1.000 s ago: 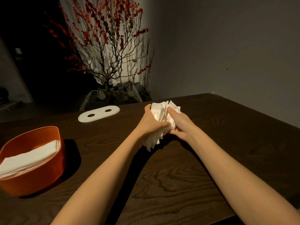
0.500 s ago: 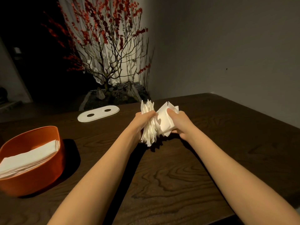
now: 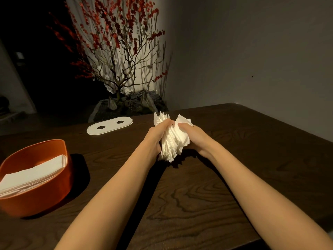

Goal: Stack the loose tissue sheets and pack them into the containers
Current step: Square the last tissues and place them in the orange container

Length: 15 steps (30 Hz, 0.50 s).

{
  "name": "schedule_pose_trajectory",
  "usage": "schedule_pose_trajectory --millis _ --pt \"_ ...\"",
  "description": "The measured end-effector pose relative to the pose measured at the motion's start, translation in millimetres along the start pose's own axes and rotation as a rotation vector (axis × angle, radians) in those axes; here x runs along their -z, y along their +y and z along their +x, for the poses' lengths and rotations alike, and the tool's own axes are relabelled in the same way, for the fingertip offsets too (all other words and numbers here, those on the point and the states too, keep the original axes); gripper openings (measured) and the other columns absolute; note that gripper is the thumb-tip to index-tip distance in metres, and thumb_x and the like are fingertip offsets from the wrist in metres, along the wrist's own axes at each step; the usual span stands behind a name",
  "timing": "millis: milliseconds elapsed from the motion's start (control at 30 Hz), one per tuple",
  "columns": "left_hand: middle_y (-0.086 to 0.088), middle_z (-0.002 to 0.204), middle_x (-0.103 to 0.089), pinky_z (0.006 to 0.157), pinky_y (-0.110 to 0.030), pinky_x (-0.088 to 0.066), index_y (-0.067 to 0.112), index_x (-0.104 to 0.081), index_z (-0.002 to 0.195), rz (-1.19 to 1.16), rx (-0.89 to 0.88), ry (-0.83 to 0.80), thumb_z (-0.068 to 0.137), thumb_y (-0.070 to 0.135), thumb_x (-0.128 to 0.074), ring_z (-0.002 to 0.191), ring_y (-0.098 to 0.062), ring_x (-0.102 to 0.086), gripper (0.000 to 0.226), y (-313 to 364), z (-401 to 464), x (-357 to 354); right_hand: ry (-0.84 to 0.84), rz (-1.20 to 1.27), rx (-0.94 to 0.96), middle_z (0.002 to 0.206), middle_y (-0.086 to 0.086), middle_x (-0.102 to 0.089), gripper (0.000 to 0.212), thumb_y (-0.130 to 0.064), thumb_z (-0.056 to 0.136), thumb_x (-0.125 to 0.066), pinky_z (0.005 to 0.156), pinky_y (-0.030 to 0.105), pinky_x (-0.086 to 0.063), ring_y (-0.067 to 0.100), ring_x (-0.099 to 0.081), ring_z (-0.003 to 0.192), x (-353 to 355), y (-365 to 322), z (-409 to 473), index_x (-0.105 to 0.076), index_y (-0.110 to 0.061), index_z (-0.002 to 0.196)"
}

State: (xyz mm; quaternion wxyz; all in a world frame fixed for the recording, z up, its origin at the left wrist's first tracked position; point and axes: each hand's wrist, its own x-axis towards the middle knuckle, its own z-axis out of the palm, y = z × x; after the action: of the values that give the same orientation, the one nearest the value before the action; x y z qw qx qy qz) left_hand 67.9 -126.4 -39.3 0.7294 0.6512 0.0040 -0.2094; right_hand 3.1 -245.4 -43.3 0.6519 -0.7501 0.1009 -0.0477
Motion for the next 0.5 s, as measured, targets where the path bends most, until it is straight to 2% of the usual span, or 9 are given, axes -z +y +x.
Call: schedule_pose_trajectory --millis 33,100,167,267,300,367,433,500 --pt "-0.012 0.098 -0.069 0.077 -0.041 -0.056 0.008 -0.057 0.117 -0.012 -0.010 0.014 0.075 0.029 -0.075 0.085 -0.028 -0.068 0.051 1.0 -1.4 0.3 0.025 -0.009 -0.007 0.122 0.010 -0.060 0.041 -0.034 0.096 -0.043 0.094 0.036 -0.042 0.023 -0.056 0.109 0.4 -0.1 0.3 -0.053 -0.009 0.127" --pt "-0.011 0.109 -0.064 0.067 -0.034 -0.051 0.007 -0.048 0.130 0.062 -0.101 0.057 0.075 0.034 -0.073 0.093 -0.024 -0.064 0.066 0.2 1.6 3.2 0.074 -0.029 -0.047 0.132 0.012 -0.054 0.050 -0.033 0.096 -0.042 0.100 0.040 -0.042 0.026 -0.052 0.118 1.2 0.6 2.0 -0.043 -0.007 0.138" --pt "-0.005 0.120 -0.053 0.068 -0.024 -0.044 0.006 -0.030 0.142 0.239 -0.349 0.094 0.084 0.028 -0.068 0.101 -0.017 -0.056 0.072 -1.6 0.8 4.2 0.107 -0.009 -0.085 0.135 0.012 -0.052 0.052 -0.032 0.097 -0.042 0.103 0.046 -0.042 0.028 -0.051 0.120 2.2 0.0 2.4 -0.037 -0.007 0.142" --pt "0.004 0.122 -0.038 0.077 -0.009 -0.038 0.010 -0.017 0.146 0.520 -0.757 0.039 0.087 0.013 -0.066 0.109 -0.009 -0.044 0.077 -1.5 -8.9 3.5 0.102 0.099 -0.128 0.113 0.010 -0.063 0.038 -0.026 0.099 -0.043 0.094 0.043 -0.050 0.026 -0.060 0.104 5.4 1.0 4.7 -0.048 -0.008 0.131" --pt "0.004 0.125 -0.038 0.086 -0.012 -0.040 0.012 -0.017 0.147 0.580 -0.840 -0.007 0.084 0.013 -0.068 0.115 -0.010 -0.045 0.081 -2.1 -11.5 2.7 0.094 0.146 -0.141 0.107 0.009 -0.064 0.033 -0.025 0.099 -0.045 0.091 0.043 -0.052 0.025 -0.061 0.101 6.5 0.3 3.7 -0.051 -0.009 0.127" --pt "0.003 0.131 -0.040 0.099 -0.025 -0.043 0.018 -0.018 0.147 0.670 -0.900 -0.103 0.076 0.023 -0.070 0.122 -0.014 -0.046 0.088 -5.5 -14.8 0.7 0.087 0.203 -0.166 0.109 0.009 -0.064 0.029 -0.026 0.099 -0.046 0.088 0.043 -0.054 0.026 -0.061 0.103 7.2 -0.8 1.8 -0.055 -0.014 0.123" --pt "0.003 0.133 -0.043 0.100 -0.029 -0.045 0.024 -0.017 0.147 0.750 -0.899 -0.186 0.071 0.033 -0.070 0.121 -0.013 -0.048 0.093 -9.0 -16.8 -3.2 0.080 0.248 -0.178 0.116 0.009 -0.062 0.030 -0.026 0.101 -0.041 0.080 0.041 -0.055 0.026 -0.060 0.102 7.8 -1.1 1.7 -0.055 -0.018 0.127" --pt "0.001 0.134 -0.045 0.100 -0.034 -0.046 0.028 -0.015 0.148 0.818 -0.902 -0.233 0.071 0.035 -0.076 0.120 -0.014 -0.047 0.098 -10.6 -19.3 -8.5 0.061 0.303 -0.191 0.108 0.009 -0.064 0.033 -0.029 0.103 -0.037 0.068 0.038 -0.055 0.024 -0.061 0.091 9.5 -2.3 -0.1 -0.055 -0.019 0.128"
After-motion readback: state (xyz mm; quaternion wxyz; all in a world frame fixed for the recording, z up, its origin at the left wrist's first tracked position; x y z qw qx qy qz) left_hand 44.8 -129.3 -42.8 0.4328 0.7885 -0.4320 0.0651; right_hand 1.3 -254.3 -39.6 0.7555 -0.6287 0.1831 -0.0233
